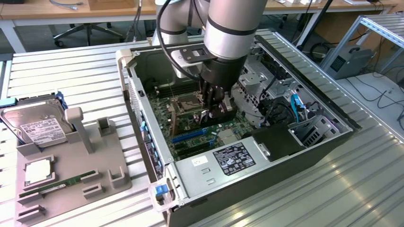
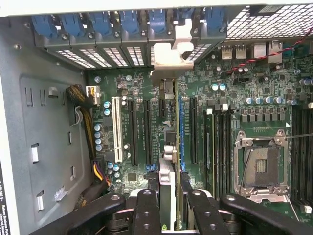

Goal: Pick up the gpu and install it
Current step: 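Insert the gpu into the slot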

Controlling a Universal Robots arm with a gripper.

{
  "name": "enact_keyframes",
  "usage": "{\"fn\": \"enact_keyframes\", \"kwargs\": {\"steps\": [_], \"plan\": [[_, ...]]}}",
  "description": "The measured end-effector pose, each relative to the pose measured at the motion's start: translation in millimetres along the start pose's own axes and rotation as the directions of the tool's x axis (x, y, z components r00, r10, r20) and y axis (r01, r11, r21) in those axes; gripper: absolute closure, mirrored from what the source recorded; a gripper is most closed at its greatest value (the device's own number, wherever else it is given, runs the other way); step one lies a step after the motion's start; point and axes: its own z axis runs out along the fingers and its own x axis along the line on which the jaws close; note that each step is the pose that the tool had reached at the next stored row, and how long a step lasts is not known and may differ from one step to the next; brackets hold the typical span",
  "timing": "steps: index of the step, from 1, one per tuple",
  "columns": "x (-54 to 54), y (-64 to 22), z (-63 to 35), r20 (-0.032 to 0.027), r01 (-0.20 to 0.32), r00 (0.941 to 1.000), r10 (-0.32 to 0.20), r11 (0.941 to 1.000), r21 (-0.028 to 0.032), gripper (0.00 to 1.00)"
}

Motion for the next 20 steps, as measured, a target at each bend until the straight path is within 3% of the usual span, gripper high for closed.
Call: {"fn": "enact_keyframes", "kwargs": {"steps": [7, 20], "plan": [[-2.2, 8.3, 6.1, 0.0000, 0.000, 1.0000, 0.000, 1.0000, 0.0000, 0.73], [-2.8, 9.1, 6.4, 0.0003, 0.000, 1.0000, 0.000, 1.0000, 0.0002, 0.73]]}}
